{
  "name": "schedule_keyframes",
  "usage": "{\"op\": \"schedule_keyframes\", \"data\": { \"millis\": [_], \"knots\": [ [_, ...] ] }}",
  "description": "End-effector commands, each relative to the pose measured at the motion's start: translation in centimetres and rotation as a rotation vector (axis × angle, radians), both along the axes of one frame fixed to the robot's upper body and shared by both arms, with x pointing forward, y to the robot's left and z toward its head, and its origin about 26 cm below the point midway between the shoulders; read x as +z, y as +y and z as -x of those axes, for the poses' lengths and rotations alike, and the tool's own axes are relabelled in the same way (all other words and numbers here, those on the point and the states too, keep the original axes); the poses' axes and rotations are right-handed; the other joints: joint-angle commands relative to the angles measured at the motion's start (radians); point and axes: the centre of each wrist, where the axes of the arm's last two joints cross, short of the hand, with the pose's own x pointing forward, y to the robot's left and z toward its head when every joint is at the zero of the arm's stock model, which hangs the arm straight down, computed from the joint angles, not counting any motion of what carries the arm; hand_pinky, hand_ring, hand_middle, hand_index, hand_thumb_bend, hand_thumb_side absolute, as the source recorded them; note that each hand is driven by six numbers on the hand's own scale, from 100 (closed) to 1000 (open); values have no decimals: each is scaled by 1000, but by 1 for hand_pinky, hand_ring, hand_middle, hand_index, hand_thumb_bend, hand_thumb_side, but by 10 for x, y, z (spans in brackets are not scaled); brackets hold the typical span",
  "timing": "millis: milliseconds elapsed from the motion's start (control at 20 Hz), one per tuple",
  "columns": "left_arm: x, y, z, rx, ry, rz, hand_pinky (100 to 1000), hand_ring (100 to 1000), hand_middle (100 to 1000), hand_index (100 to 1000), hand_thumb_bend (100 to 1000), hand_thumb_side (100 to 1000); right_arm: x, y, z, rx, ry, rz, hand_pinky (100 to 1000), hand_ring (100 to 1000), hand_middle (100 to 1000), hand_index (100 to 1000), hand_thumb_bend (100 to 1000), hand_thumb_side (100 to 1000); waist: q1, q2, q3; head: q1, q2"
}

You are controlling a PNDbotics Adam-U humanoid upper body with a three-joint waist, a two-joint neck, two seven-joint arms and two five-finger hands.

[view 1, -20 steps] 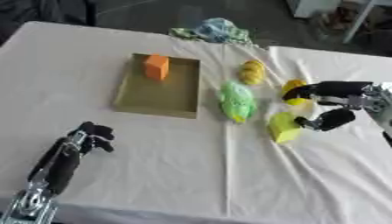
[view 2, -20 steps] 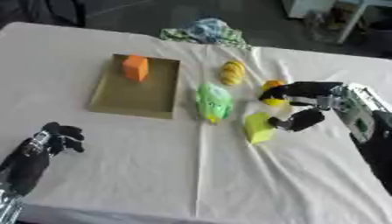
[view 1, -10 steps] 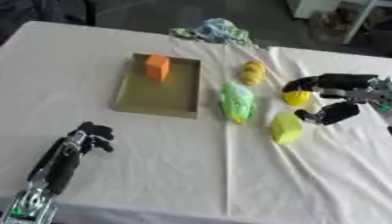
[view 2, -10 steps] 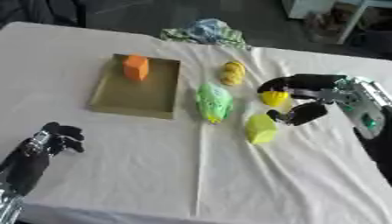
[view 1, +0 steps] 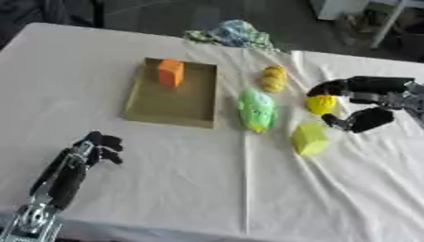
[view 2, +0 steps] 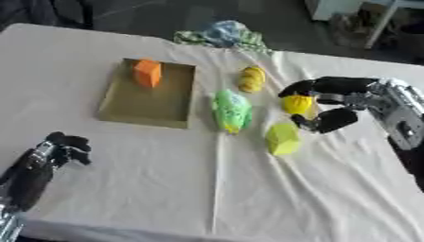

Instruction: Pick up objects on the table and place them in the box.

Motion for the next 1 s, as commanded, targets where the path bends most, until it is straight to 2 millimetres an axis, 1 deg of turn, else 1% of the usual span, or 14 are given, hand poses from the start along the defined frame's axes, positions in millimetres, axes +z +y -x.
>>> {"op": "schedule_keyframes", "data": {
  "millis": [50,250,350,600,900,1000],
  "knots": [
    [5,3,-1,0,-16,-18,796,555,594,726,100,1000,8,-5,2,150,55,119,851,928,930,1000,100,704,-11,-26,1,0,-1],
    [6,2,-2,-1,-18,-18,795,555,594,726,100,1000,0,-1,3,161,91,106,849,923,926,1000,100,706,-10,-25,0,0,-1],
    [6,2,-2,-2,-19,-18,796,555,594,726,100,1000,-1,1,4,164,97,103,848,922,926,1000,100,662,-9,-24,0,-1,-1],
    [6,3,-2,-2,-21,-19,796,555,594,726,100,1000,-4,4,4,158,115,105,844,918,924,1000,100,632,-8,-21,-1,-2,-1],
    [6,3,-2,-1,-20,-19,796,555,593,726,100,1000,-6,5,4,155,132,115,843,916,925,1000,100,642,-8,-20,-1,-3,-1],
    [6,3,-2,0,-20,-20,796,555,593,726,100,1000,-7,4,5,157,139,120,844,917,926,1000,117,650,-8,-20,-1,-3,-1]
  ]
}}
